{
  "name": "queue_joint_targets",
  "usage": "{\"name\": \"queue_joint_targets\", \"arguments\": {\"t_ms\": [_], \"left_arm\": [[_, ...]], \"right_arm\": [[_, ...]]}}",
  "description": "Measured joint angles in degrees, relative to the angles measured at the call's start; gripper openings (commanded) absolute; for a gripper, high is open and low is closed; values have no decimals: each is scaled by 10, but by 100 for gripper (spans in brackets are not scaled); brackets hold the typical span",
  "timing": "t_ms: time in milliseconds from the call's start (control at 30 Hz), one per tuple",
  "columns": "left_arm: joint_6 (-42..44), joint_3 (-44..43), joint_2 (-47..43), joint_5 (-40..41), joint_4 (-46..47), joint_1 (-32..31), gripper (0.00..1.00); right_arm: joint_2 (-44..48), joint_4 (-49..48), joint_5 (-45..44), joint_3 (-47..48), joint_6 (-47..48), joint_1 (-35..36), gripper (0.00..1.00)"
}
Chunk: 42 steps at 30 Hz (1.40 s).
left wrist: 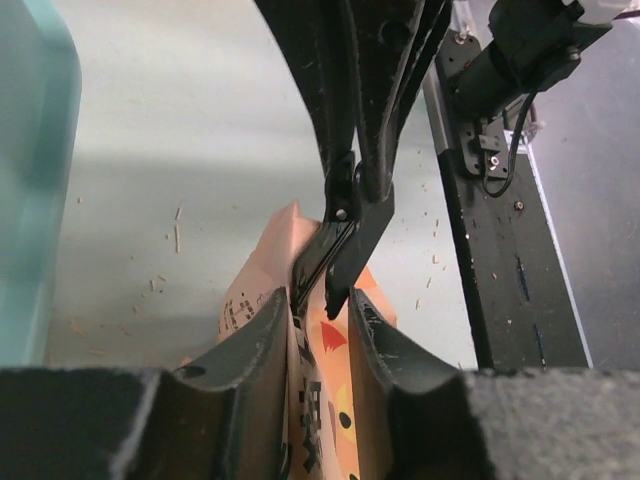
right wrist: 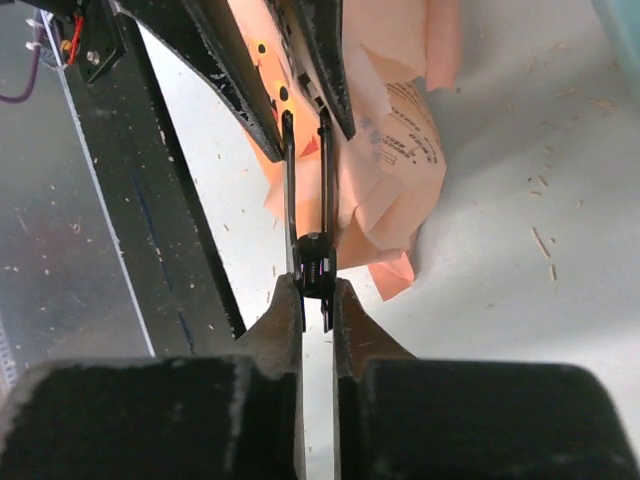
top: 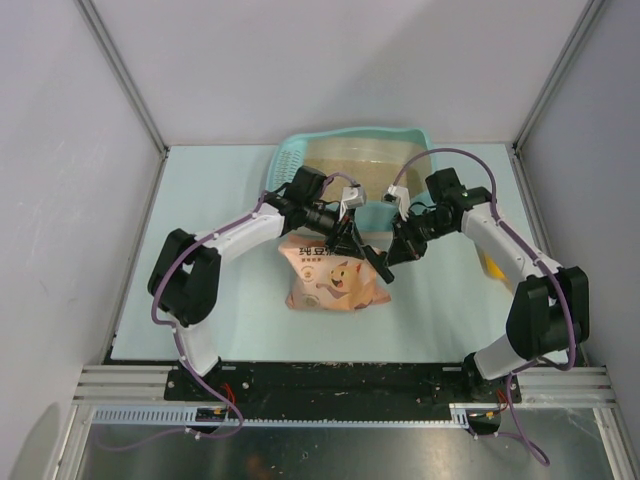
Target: Fill the litter box with clean litter
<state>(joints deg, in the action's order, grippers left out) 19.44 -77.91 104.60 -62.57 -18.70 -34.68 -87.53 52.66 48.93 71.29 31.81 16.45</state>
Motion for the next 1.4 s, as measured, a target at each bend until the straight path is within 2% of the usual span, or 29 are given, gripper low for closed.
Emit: {"name": "queue_joint_targets", "arguments": {"t_ms": [167, 267, 433, 533, 700, 833, 1200, 1300, 1333, 1400], "left_arm": [[1, 0, -1, 12, 2, -2, 34], [2, 1, -1, 13, 2, -2, 31], [5, 1, -1, 14, 2, -2, 6], [7, 1, -1, 14, 1, -3, 0], [11, 1, -2, 18, -1, -6, 0], [12, 2, -5, 24, -3, -7, 0], [16, 2, -7, 26, -5, -8, 1], [16, 2, -7, 28, -5, -8, 14], [16, 2, -7, 28, -5, -8, 24], [19, 2, -7, 30, -3, -8, 30]], "right_arm": [[12, 40, 1, 12, 32, -16, 0], [37, 88, -15, 42, 76, -36, 0], [97, 110, -78, 87, 150, -12, 0], [117, 121, -116, 96, 196, 24, 0], [95, 136, -171, 98, 255, 38, 0], [67, 133, -202, 98, 268, 41, 0], [32, 127, -216, 99, 269, 49, 0], [30, 129, -215, 99, 269, 52, 0], [28, 129, -215, 99, 269, 54, 0], [26, 129, -216, 99, 269, 60, 0]]}}
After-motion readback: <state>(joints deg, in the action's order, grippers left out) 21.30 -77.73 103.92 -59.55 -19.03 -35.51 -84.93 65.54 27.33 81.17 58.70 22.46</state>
